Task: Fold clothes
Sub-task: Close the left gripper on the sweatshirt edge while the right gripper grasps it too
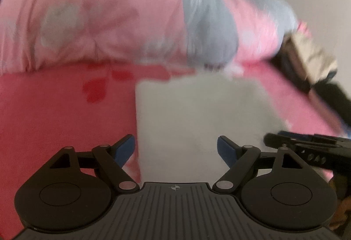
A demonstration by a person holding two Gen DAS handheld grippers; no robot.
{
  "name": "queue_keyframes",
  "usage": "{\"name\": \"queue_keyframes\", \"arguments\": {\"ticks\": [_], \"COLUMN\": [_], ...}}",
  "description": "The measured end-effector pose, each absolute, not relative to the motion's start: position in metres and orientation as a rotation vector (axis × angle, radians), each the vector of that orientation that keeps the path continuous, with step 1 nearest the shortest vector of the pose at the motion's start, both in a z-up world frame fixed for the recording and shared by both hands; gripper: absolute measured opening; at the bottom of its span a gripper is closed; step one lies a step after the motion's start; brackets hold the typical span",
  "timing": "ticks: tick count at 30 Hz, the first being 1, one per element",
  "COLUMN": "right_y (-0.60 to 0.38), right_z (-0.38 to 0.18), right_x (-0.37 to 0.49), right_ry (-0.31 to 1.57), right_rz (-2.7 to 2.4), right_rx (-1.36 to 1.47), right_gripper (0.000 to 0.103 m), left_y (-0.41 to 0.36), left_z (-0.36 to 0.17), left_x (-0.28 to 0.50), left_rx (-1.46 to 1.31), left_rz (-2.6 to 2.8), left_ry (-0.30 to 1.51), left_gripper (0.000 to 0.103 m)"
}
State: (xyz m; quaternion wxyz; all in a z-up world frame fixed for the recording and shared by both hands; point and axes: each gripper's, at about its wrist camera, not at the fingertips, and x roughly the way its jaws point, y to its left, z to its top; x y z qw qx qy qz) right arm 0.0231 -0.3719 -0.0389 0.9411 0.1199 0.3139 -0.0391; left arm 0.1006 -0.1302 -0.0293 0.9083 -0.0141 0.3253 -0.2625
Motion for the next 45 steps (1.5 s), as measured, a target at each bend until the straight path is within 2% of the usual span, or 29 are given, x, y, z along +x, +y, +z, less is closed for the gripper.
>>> {"name": "queue_keyframes", "arguments": {"ticks": [3, 6, 8, 11, 16, 23, 26, 29, 31, 33, 45], "right_y": [-0.400, -0.446, -0.478, -0.511, -0.532, -0.526, -0.515, -0.505, -0.499, -0.490, -0.439], "right_z": [-0.017, -0.013, -0.027, -0.053, -0.080, -0.092, -0.094, -0.094, -0.090, -0.078, 0.028], "right_x": [0.016, 0.018, 0.027, 0.041, 0.064, 0.136, 0.166, 0.184, 0.184, 0.177, 0.061], "right_ry": [0.586, 0.580, 0.639, 0.750, 0.798, 0.858, 0.880, 0.896, 0.890, 0.857, 0.511], "right_rz": [-0.036, 0.013, 0.069, 0.072, 0.204, 0.408, 0.474, 0.488, 0.476, 0.458, 0.307], "right_rx": [0.323, 0.488, 0.635, 0.765, 0.887, 0.890, 0.834, 0.774, 0.732, 0.661, 0.408], "right_gripper": [0.044, 0.053, 0.057, 0.057, 0.065, 0.065, 0.059, 0.039, 0.032, 0.028, 0.024], "left_y": [-0.114, -0.103, -0.099, -0.096, -0.097, -0.117, -0.120, -0.119, -0.119, -0.120, -0.118], "left_z": [-0.031, -0.046, -0.058, -0.076, -0.087, -0.097, -0.099, -0.097, -0.095, -0.087, 0.009], "left_x": [0.119, 0.147, 0.161, 0.177, 0.199, 0.234, 0.240, 0.237, 0.236, 0.228, 0.146], "left_rx": [-0.090, -0.213, -0.270, -0.341, -0.428, -0.447, -0.452, -0.448, -0.446, -0.429, -0.293], "left_rz": [-0.596, -0.675, -0.711, -0.759, -0.826, -0.906, -0.913, -0.911, -0.910, -0.906, -0.947], "left_ry": [0.710, 0.831, 0.895, 0.965, 0.978, 0.963, 0.950, 0.932, 0.919, 0.886, 0.602], "left_gripper": [0.087, 0.082, 0.081, 0.078, 0.074, 0.063, 0.054, 0.037, 0.021, 0.016, 0.014]}}
